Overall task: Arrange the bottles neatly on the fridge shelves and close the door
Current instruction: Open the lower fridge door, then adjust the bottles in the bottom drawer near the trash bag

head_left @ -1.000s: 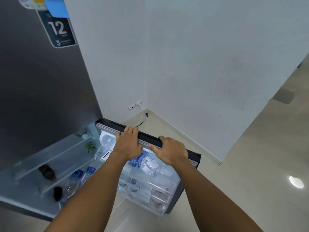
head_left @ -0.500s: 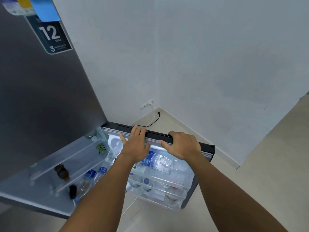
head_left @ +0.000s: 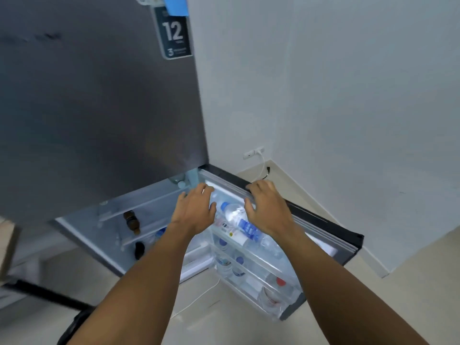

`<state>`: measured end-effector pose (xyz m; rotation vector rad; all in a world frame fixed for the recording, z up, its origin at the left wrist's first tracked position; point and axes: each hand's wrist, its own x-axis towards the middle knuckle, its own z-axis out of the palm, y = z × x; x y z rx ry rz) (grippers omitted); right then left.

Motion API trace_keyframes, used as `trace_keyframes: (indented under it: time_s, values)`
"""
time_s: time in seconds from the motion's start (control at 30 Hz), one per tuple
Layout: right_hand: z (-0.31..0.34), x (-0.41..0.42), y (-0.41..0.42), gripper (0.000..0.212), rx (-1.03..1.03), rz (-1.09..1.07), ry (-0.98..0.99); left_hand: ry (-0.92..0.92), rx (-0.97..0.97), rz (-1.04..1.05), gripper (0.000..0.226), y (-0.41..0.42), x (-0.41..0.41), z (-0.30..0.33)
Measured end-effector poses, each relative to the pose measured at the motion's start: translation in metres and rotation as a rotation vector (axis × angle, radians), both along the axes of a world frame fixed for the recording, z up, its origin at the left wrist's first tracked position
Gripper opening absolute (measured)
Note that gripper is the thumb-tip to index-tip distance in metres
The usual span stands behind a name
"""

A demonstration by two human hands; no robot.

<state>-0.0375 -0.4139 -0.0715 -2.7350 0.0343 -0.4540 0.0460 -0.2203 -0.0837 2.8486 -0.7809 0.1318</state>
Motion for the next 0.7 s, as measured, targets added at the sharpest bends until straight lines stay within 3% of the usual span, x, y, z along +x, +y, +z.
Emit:
trace_keyframes:
  time_s: [0.2, 0.4, 0.7]
  values:
    - [-0.014, 0.019, 0.087, 0.031, 0.003, 0.188, 0.134, 0.09, 0.04, 0.194, 0.035, 0.09, -0.016, -0.002]
    - [-0.048, 0.03, 0.141, 0.027, 0.026, 0.214, 0.21, 0.158, 0.048, 0.326, 0.03, 0.166, -0.035, -0.036]
    - [-0.221, 0.085, 0.224, 0.028, 0.004, 0.237, 0.219, 0.018, 0.186, 0.341, 0.027, 0.238, -0.001, -0.207]
